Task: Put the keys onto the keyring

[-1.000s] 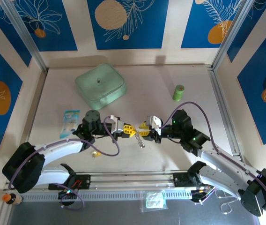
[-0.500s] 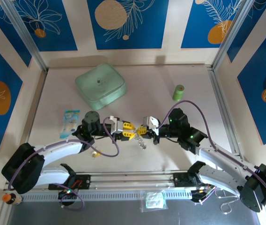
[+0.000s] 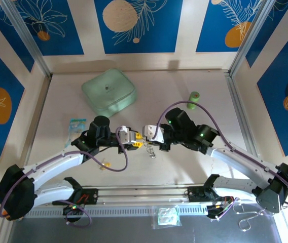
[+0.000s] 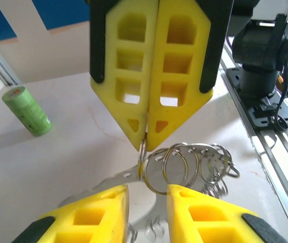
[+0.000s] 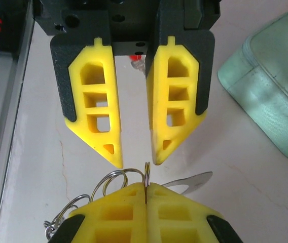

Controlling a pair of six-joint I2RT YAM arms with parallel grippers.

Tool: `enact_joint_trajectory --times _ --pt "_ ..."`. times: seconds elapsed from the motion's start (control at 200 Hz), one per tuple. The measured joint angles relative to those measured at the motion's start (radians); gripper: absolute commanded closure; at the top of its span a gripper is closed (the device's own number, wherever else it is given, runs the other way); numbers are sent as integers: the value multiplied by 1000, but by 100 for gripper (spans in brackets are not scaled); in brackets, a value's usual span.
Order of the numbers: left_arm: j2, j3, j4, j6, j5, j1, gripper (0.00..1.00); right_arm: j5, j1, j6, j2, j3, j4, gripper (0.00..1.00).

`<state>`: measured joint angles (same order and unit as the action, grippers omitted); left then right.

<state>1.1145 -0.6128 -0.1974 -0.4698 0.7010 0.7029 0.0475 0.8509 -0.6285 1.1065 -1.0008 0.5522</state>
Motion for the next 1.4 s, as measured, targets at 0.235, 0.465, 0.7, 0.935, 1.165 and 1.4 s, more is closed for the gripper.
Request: enact_joint_trajectory --times 0.235,0.465,0.7,0.935,1.165,1.4 --pt "0 -10 25 -3 1 0 80 -88 59 -48 72 -85 93 100" --pt "1 -14 40 -4 1 1 86 -123 80 -68 113 -127 130 100" --pt "1 -15 45 -4 0 1 100 -103 81 -52 120 -130 129 100" --pt "-6 17 -55 29 -11 3 100 71 -17 21 42 -28 13 67" --pt "-21 82 -171 80 14 6 100 320 -222 108 -159 201 -208 61" --pt "-1 140 -359 190 77 6 100 370 -213 144 -190 356 -393 70"
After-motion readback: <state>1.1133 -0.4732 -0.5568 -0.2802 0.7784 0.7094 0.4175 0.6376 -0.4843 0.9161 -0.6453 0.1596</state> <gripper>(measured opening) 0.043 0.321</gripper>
